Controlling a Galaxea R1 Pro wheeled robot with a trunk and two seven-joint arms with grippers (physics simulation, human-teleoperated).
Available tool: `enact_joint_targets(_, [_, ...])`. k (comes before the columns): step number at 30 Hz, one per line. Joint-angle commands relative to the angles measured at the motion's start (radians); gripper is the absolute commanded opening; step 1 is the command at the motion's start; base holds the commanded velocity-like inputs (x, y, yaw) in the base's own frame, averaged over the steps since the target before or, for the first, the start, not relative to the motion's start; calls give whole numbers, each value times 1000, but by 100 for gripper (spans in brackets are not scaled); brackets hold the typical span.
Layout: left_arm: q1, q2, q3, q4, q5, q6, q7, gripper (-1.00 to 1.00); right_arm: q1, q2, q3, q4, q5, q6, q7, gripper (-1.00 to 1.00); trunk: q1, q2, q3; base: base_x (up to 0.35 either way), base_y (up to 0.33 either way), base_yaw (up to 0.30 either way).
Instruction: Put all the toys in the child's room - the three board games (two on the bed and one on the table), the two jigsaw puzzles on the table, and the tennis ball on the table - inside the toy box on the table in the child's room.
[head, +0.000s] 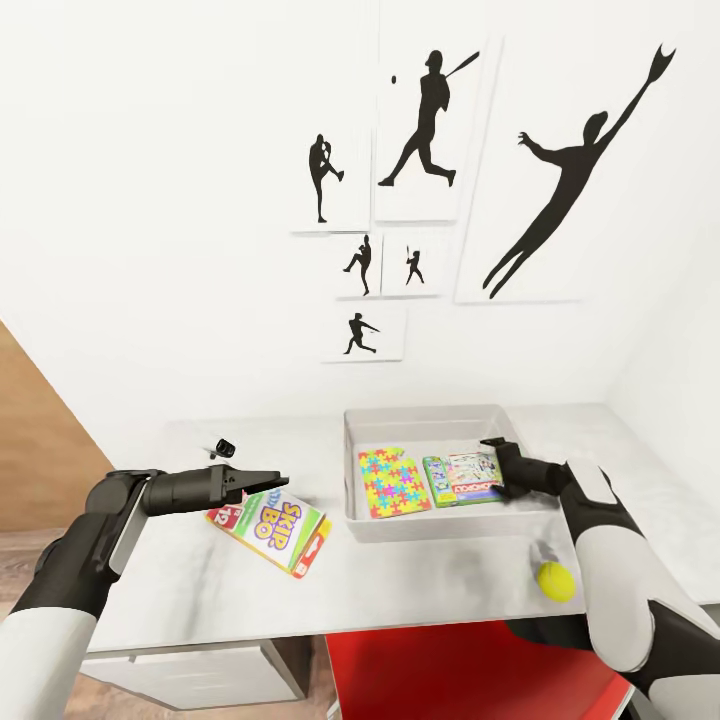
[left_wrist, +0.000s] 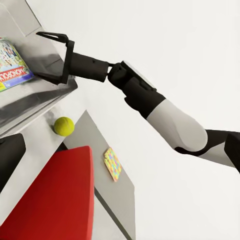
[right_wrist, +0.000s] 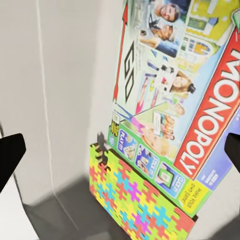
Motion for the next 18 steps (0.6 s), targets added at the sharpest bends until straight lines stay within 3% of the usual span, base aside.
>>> enact_joint_targets(1, [-1, 0, 0, 0, 0, 11, -3, 100, -1, 3, -3, -13, -10, 3, -10, 100, 1, -2, -2, 0, 0, 0])
enact_joint_targets(18, [-1, 0, 0, 0, 0, 11, -3, 100, 0, 14, -2, -96, -26, 34, -10, 100, 1, -2, -2, 0, 0, 0])
